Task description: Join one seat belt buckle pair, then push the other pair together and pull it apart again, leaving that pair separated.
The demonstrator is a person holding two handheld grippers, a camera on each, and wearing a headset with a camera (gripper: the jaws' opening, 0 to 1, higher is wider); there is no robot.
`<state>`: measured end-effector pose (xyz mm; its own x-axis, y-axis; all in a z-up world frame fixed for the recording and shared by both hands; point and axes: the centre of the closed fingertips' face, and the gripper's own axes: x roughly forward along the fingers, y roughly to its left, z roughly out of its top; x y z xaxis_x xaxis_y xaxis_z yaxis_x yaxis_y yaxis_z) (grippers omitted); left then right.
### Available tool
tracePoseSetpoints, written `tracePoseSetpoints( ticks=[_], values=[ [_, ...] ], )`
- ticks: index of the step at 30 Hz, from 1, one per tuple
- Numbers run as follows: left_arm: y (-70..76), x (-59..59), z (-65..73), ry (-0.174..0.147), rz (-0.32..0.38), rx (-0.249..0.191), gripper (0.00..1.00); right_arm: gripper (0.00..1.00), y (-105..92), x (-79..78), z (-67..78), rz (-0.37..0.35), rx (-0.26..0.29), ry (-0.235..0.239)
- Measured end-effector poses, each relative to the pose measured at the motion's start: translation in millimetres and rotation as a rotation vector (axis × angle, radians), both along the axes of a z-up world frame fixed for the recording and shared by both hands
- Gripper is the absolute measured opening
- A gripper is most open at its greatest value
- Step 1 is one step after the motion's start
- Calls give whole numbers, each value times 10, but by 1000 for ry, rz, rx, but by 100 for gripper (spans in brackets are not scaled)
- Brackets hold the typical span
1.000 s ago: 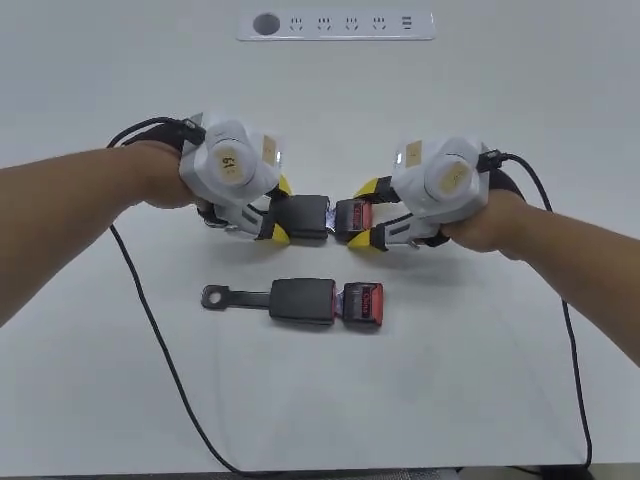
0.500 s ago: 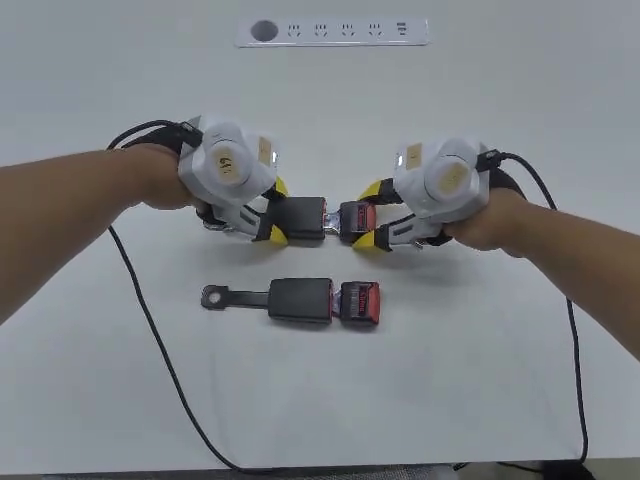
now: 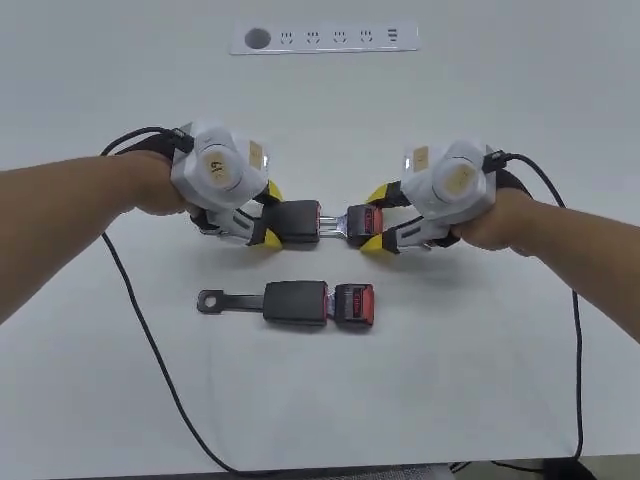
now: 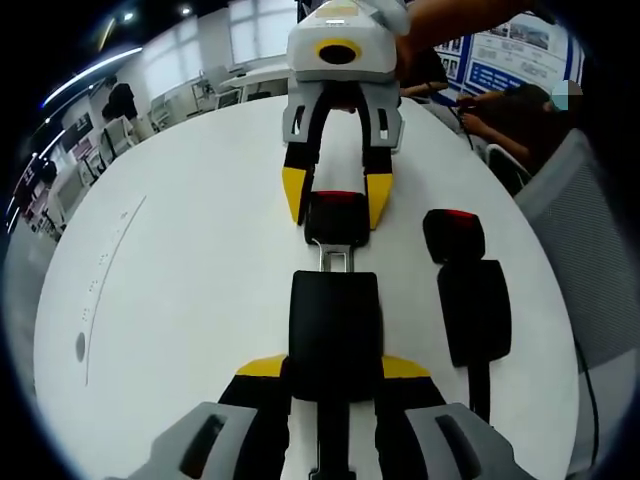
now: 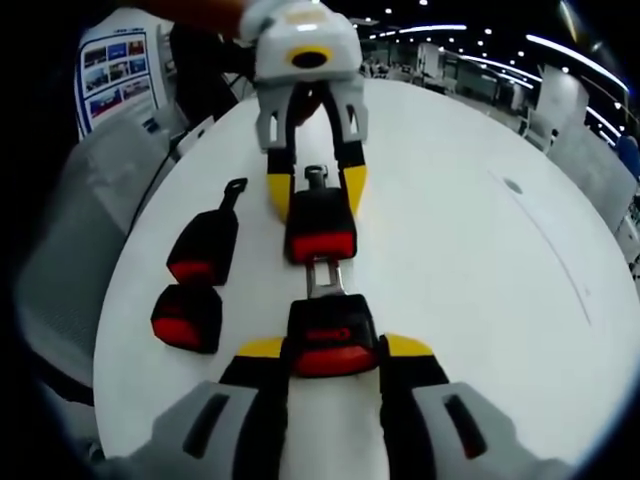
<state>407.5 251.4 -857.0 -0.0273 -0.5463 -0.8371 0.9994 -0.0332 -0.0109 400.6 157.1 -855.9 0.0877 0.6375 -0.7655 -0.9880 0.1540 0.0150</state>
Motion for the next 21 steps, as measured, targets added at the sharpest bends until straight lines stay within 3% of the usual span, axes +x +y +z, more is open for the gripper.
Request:
tracePoseSetpoints(
  ticks=[21],
  values=[
    [-13,10,0,5,11,8,33,36,-553,-32,30,-29,-17,19]
  ],
)
